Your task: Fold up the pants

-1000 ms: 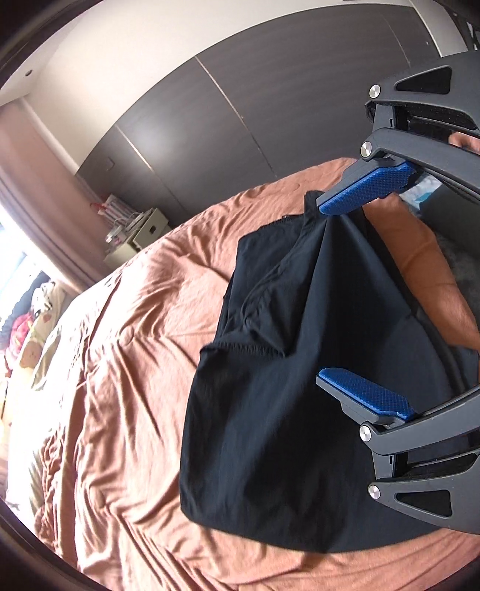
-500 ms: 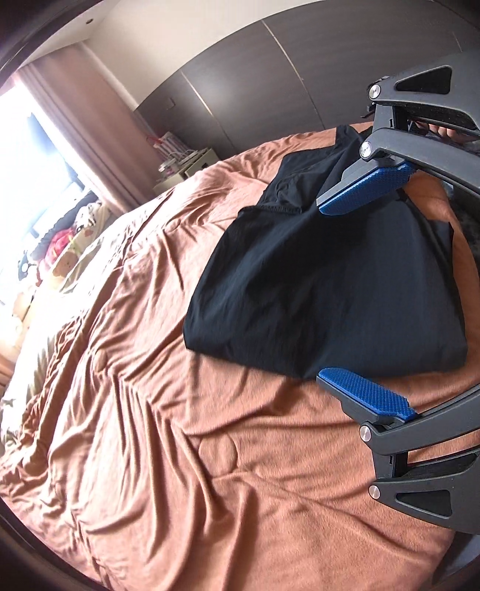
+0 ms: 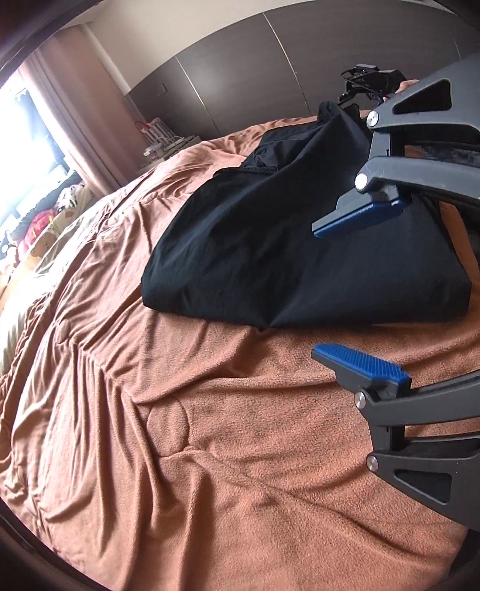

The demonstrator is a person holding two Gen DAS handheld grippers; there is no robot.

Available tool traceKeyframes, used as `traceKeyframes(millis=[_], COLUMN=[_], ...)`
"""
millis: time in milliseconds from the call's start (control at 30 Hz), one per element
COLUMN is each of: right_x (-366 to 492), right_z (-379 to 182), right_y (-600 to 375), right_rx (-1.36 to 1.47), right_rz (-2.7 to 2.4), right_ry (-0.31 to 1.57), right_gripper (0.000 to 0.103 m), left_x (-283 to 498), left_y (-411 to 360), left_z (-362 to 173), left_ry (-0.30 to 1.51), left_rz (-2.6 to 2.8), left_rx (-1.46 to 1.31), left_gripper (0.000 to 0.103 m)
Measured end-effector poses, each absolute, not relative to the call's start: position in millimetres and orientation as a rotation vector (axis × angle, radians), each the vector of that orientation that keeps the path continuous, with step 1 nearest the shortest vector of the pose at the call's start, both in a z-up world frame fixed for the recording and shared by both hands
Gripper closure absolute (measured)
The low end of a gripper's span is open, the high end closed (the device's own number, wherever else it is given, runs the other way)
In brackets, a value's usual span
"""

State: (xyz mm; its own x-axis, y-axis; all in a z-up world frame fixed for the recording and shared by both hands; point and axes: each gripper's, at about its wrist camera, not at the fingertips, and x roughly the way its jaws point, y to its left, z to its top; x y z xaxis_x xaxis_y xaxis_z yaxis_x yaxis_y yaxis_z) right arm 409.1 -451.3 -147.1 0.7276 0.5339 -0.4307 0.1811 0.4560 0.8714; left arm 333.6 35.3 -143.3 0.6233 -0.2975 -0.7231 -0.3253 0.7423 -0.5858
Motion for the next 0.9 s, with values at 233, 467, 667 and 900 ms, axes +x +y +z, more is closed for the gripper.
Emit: traceKeyframes(millis=[233, 467, 667, 900], right_x=[389, 373, 380, 415], right_z=[-105, -95, -124, -159], right_y=[-464, -449, -445, -453], right_rx=[0.808, 0.734, 0.907, 1.026], right_rz=[0.025, 0.107, 0.203, 0.157], right_ry=[0.664, 0.735, 0.793, 0.781], right_gripper=[0.062, 0.06, 0.044, 0.044], left_x=[335, 333, 335, 334], left_y=[35, 37, 31, 29], left_z=[-156, -164, -168, -172], left_ry=[0.916, 0.921, 0.933, 0.931], left_rz=[-0.023, -0.033, -0.045, -0.056], left_rx=[-0.809, -0.871, -0.881, -0.911], left_gripper=[0.047, 0.047, 0.047, 0.047])
